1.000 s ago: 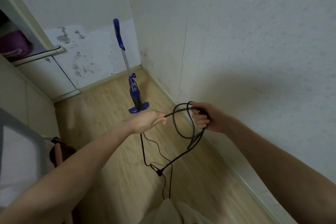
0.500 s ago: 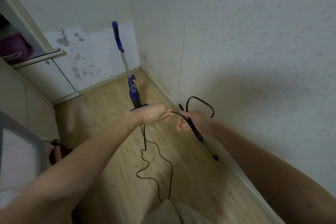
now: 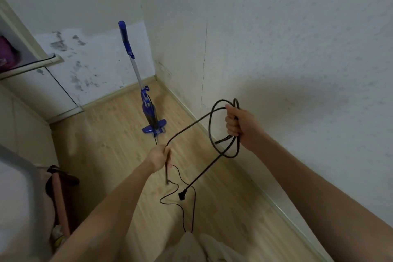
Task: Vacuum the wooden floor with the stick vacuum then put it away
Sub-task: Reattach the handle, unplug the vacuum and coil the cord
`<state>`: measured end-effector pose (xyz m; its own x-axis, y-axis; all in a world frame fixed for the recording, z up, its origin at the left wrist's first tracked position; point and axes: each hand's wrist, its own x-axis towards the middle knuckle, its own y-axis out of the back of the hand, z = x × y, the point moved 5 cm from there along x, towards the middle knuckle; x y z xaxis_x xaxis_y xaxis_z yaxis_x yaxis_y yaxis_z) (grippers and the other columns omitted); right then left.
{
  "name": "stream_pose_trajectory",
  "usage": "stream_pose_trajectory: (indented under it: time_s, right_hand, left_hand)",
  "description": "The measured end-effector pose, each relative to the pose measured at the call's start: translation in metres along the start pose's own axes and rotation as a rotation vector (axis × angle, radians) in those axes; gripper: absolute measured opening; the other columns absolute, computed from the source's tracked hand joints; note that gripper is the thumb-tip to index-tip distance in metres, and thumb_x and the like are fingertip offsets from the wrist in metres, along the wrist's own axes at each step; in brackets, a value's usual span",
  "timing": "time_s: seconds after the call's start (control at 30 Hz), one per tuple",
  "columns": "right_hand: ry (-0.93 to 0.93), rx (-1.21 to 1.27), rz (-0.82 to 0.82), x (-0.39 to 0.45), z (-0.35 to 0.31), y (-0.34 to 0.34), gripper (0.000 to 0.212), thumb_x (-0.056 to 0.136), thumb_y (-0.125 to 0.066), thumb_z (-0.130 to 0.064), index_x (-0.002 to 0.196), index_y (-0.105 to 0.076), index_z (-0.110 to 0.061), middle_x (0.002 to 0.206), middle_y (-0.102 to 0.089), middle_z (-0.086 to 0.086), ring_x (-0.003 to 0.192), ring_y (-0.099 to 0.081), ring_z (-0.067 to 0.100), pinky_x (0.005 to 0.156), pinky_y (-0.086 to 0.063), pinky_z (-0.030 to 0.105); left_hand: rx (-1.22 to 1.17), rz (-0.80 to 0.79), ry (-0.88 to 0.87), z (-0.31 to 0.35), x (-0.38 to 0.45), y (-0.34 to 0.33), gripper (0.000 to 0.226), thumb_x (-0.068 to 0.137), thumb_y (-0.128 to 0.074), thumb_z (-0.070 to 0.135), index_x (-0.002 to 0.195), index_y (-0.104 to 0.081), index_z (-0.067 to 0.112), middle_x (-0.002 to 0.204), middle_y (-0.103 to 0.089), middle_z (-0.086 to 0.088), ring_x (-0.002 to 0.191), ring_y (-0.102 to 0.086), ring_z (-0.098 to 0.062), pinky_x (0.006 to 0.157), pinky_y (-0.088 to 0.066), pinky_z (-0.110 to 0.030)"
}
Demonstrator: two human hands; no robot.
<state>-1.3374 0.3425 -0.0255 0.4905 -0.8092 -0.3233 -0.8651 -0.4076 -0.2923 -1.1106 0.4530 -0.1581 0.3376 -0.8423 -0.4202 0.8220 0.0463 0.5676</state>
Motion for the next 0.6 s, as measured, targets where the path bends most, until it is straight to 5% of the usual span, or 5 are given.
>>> stream_pose_trajectory:
  time_s: [0.07,0.2,0.43,0.53,0.6]
  right_hand:
    - [0.032,-0.14,0.09,0.001,0.007,0.004,0.039,0.103,-0.047,-0.023,0.065,-0.04,-0.017,0.049,-0.03,-0.006,0.039,-0.025,0.008,0.038,-0.026,0.02]
    - [-0.009,-0.387,0.148,0.012,0.037,-0.003,0.034,0.096,-0.058,-0.037,0.077,-0.065,-0.01,0.044,-0.037,-0.008,0.037,-0.033,0.008,0.041,-0.032,0.023]
    - [-0.038,-0.416,0.059,0.031,0.04,-0.024,0.033,0.093,-0.064,-0.031,0.067,-0.059,-0.011,0.036,-0.034,-0.013,0.031,-0.03,0.004,0.035,-0.029,0.017]
    - [-0.011,-0.424,0.144,0.04,0.03,-0.025,0.024,0.092,-0.066,-0.024,0.075,-0.064,-0.008,0.038,-0.038,-0.011,0.031,-0.032,0.004,0.036,-0.03,0.019]
    - [-0.014,-0.378,0.295,0.047,0.021,-0.015,0.02,0.09,-0.068,-0.024,0.08,-0.068,-0.006,0.044,-0.04,-0.006,0.037,-0.035,0.007,0.04,-0.031,0.024]
  left_hand:
    - [-0.118,-0.001,0.023,0.022,-0.011,-0.009,0.04,0.104,-0.032,0.031,0.079,-0.057,0.013,0.066,-0.049,-0.003,0.058,-0.048,-0.014,0.065,-0.051,-0.033]
    - [-0.086,-0.249,-0.246,0.103,-0.031,-0.008,0.051,0.104,-0.029,0.041,0.086,-0.069,0.014,0.053,-0.041,0.006,0.044,-0.037,-0.005,0.059,-0.037,-0.029]
    - [-0.092,-0.383,-0.351,0.134,-0.046,-0.001,0.05,0.104,-0.031,0.037,0.085,-0.066,0.007,0.053,-0.033,0.001,0.041,-0.03,-0.007,0.048,-0.029,-0.026]
    - [-0.139,-0.377,-0.343,0.126,-0.046,0.001,0.047,0.104,-0.031,0.036,0.087,-0.065,0.008,0.058,-0.041,-0.004,0.049,-0.039,-0.011,0.054,-0.039,-0.025]
    - [-0.073,-0.373,-0.326,0.099,-0.044,-0.002,0.046,0.103,-0.031,0.043,0.084,-0.065,0.017,0.068,-0.059,-0.006,0.065,-0.059,-0.012,0.079,-0.049,-0.027]
